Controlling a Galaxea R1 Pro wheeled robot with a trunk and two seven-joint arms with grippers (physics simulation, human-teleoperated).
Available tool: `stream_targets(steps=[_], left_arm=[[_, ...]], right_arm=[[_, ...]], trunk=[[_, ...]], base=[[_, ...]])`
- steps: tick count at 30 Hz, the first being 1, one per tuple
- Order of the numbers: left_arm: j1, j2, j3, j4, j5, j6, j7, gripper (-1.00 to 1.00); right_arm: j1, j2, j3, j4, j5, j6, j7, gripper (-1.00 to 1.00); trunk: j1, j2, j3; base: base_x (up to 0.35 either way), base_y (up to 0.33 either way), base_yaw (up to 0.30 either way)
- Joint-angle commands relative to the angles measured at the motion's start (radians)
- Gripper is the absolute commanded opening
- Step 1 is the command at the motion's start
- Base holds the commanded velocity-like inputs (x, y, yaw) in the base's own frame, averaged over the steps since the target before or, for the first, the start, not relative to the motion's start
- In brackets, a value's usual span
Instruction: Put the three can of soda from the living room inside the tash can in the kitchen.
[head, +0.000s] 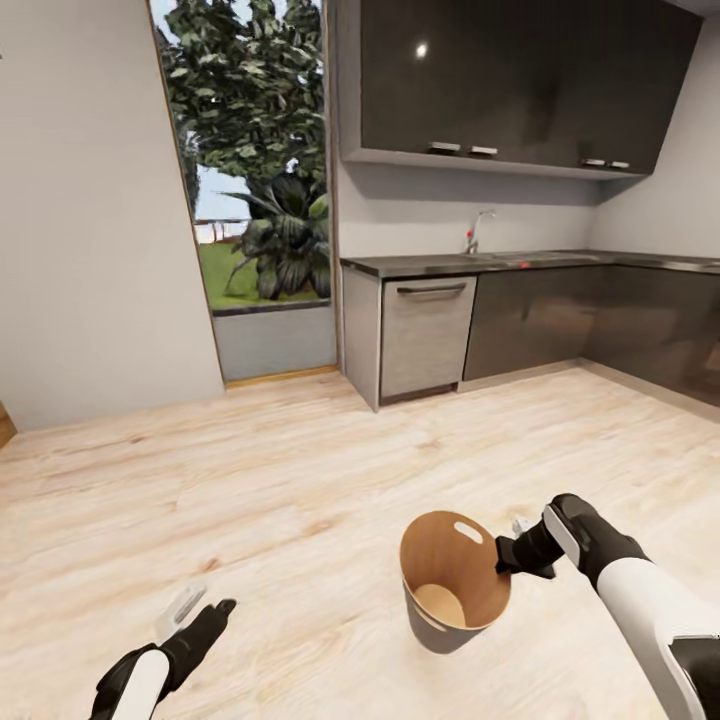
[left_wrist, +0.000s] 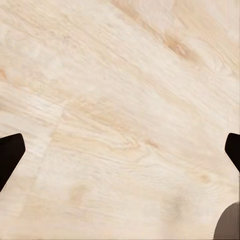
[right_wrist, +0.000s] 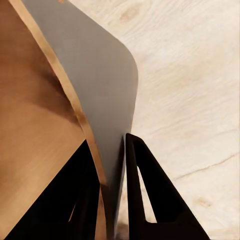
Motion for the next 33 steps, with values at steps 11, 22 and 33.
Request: stream_targets(steps=[11, 22, 33], left_arm=[[0.000, -0.006, 0.003, 0.016, 0.004, -0.004, -0.006, 1.00], [0.000, -0.004, -0.004, 0.027, 0.004, -0.006, -0.012, 1.00], [0.000, -0.007, -0.006, 0.036, -0.004, -0.042, -0.012, 1.00]], right_arm=[[0.000, 0.038, -0.004, 0.007, -0.008, 0.002, 0.001, -1.00], [0.000, 0.048, -0.004, 0.006, 0.001, 0.002, 0.001, -1.00], [0.000, 0.050, 0.065, 0.005, 0.000, 0.002, 0.003, -1.00]], trunk=[[-0.018, 0.029, 0.036], [-0.018, 0.029, 0.036], [-0.018, 0.029, 0.036]], base=[[0.000, 0.000, 0.296], [0.000, 0.000, 0.297], [0.000, 0.000, 0.297]])
